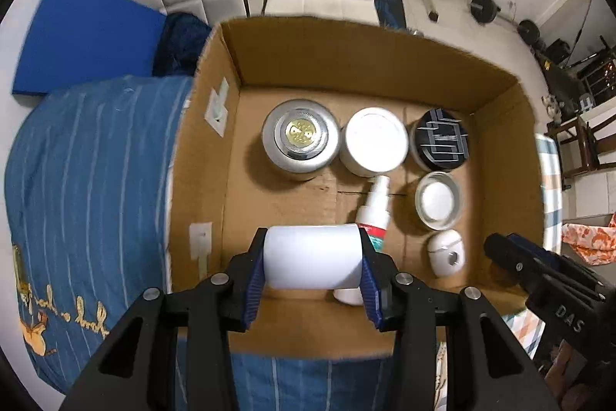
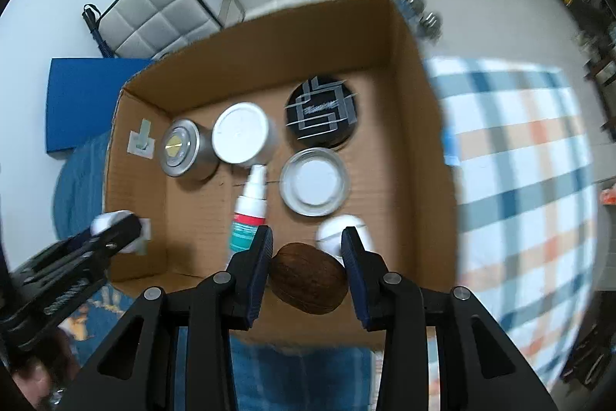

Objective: Organize rigid objects
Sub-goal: 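Carry the white cylinder and walnut into the box with both tools, then open both tools to release the cylinder and walnut, lift out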

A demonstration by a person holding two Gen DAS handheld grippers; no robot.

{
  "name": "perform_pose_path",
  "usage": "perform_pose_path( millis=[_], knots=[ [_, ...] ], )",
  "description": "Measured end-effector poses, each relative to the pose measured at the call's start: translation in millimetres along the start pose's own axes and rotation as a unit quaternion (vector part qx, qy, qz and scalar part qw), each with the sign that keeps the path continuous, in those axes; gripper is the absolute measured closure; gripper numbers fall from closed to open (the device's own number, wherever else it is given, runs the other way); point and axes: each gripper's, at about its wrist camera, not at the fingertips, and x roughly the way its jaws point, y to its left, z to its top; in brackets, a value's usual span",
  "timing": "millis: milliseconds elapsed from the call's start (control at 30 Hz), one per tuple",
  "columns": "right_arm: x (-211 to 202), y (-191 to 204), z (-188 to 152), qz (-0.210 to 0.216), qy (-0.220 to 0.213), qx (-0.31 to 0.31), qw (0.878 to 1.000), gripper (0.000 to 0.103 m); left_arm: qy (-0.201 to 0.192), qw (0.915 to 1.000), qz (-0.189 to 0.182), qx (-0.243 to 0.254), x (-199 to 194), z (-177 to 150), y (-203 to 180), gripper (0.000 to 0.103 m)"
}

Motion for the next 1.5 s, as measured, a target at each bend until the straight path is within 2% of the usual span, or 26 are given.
perform_pose_path(
  millis=[67,200,367,500,633,667,800,867,900,967,1000,1067,1133,1200,1267,1500],
  knots=[
    [23,2,9,0.017,0.030,0.008,0.999,0.064,0.025,0.9997,-0.006,-0.002,19,6,2,0.063],
    [63,8,14,0.026,0.078,0.018,0.996,0.064,0.082,0.9964,-0.020,-0.007,58,11,5,0.063],
    [97,15,11,0.004,0.109,0.011,0.994,0.063,0.113,0.9935,-0.010,-0.003,84,11,7,0.063],
    [108,16,8,-0.009,0.115,0.011,0.993,0.063,0.129,0.9916,-0.008,-0.004,94,9,7,0.063],
    [115,11,4,-0.011,0.122,0.016,0.992,0.061,0.132,0.9909,-0.014,-0.023,94,4,12,0.047],
    [115,10,3,-0.015,0.121,0.016,0.992,0.057,0.130,0.9910,-0.016,-0.026,93,3,13,0.042],
    [101,15,1,-0.040,0.101,0.000,0.994,0.037,0.110,0.9933,-0.021,-0.025,77,-2,13,0.037],
    [86,17,-2,-0.054,0.086,-0.014,0.995,0.028,0.093,0.9952,-0.025,-0.020,63,-6,10,0.028],
    [80,19,-4,-0.062,0.079,-0.020,0.995,0.027,0.079,0.9965,-0.021,-0.016,53,-9,8,0.028],
    [62,23,-11,-0.081,0.056,-0.036,0.994,0.023,0.052,0.9986,0.000,-0.004,33,-15,4,0.015],
    [54,24,-12,-0.087,0.049,-0.039,0.994,0.021,0.044,0.9990,0.004,-0.002,26,-17,3,0.013],
    [35,23,-21,-0.092,0.028,-0.041,0.994,0.008,0.029,0.9996,0.003,-0.001,9,-24,3,0.007],
    [18,20,-30,-0.091,0.015,-0.041,0.995,0.003,0.013,0.9999,-0.001,0.000,-9,-34,4,0.003],
    [2,19,-39,-0.092,0.005,-0.043,0.995,0.001,0.000,1.0000,-0.002,0.001,-28,-44,3,0.003],
    [-14,17,-44,-0.094,-0.003,-0.044,0.995,0.001,-0.010,0.9999,0.001,0.001,-40,-38,2,0.002],
    [-84,25,-73,-0.090,-0.046,-0.062,0.993,0.001,-0.066,0.9978,0.000,0.001,-106,-63,-4,0.002]
  ],
)
